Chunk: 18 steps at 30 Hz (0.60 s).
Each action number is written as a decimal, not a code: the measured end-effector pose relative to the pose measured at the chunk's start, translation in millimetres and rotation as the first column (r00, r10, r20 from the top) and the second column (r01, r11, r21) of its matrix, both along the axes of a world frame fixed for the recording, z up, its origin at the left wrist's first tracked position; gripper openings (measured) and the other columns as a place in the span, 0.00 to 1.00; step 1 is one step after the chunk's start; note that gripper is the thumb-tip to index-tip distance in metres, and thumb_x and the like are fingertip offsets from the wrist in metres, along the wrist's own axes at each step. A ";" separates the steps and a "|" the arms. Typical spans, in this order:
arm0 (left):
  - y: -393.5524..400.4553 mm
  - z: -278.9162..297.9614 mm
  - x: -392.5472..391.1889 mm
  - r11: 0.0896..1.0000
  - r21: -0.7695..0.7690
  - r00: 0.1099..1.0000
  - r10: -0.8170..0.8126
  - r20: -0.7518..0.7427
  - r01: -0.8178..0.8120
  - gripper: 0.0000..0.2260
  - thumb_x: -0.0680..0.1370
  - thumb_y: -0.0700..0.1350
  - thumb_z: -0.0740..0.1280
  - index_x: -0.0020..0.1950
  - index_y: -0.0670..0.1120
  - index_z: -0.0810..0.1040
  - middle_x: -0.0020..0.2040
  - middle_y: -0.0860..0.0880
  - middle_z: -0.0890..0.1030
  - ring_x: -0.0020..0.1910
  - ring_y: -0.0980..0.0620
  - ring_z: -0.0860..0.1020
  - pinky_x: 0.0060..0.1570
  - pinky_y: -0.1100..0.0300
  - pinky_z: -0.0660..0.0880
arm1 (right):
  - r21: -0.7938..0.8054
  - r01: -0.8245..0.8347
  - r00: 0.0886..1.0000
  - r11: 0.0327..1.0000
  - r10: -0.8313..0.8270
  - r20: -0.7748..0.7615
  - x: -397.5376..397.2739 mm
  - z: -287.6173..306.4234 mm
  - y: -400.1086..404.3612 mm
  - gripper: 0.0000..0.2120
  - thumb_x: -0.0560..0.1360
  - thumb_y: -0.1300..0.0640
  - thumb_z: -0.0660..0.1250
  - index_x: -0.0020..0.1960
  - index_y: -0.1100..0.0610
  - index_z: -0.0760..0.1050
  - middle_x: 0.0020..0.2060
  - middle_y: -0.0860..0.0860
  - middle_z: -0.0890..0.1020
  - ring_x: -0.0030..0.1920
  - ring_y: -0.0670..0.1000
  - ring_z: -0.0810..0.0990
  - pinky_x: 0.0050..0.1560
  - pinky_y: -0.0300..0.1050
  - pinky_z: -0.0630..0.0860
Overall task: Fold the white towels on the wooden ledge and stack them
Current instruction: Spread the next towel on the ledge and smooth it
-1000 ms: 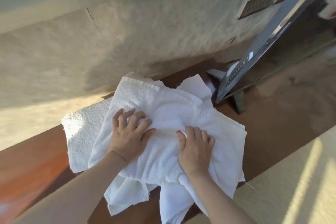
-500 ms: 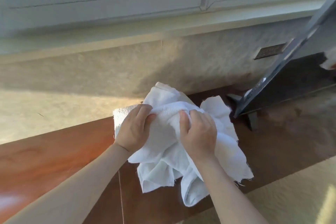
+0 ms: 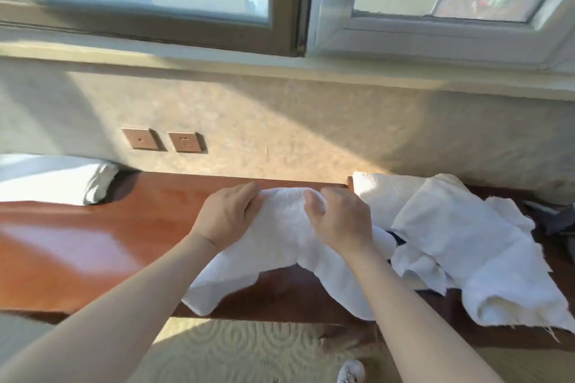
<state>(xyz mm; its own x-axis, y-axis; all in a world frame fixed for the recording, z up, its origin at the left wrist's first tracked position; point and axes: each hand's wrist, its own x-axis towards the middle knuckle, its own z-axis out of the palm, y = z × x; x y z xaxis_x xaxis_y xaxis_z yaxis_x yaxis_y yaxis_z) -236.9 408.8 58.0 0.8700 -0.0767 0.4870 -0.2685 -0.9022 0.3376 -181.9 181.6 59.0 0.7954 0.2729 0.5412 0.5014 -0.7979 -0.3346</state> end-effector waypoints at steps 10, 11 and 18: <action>171.6 12.4 -6.6 0.932 0.350 0.973 0.010 0.229 -0.092 0.18 0.81 0.51 0.67 0.33 0.47 0.73 0.27 0.49 0.69 0.25 0.44 0.71 0.28 0.56 0.70 | -0.038 -0.190 0.982 0.981 0.191 0.012 17.3 -14.8 166.4 0.22 0.77 0.44 0.59 0.27 0.52 0.62 0.23 0.50 0.71 0.27 0.55 0.70 0.30 0.41 0.59; 181.3 7.6 -1.5 0.927 0.365 0.972 0.000 0.234 -0.088 0.18 0.82 0.51 0.67 0.33 0.47 0.74 0.28 0.49 0.69 0.26 0.44 0.70 0.28 0.56 0.69 | -0.047 -0.187 0.982 0.981 0.188 0.027 25.9 -20.9 176.3 0.22 0.76 0.45 0.60 0.26 0.53 0.64 0.23 0.51 0.71 0.27 0.56 0.71 0.29 0.42 0.61; 211.7 -120.9 7.1 0.945 0.327 0.619 0.268 -0.738 -0.020 0.38 0.77 0.72 0.38 0.82 0.56 0.56 0.83 0.53 0.52 0.82 0.49 0.49 0.79 0.47 0.46 | -0.478 -0.292 0.838 0.828 -0.019 -0.546 56.1 -139.6 214.9 0.25 0.81 0.38 0.51 0.69 0.51 0.73 0.64 0.54 0.77 0.68 0.59 0.73 0.68 0.58 0.67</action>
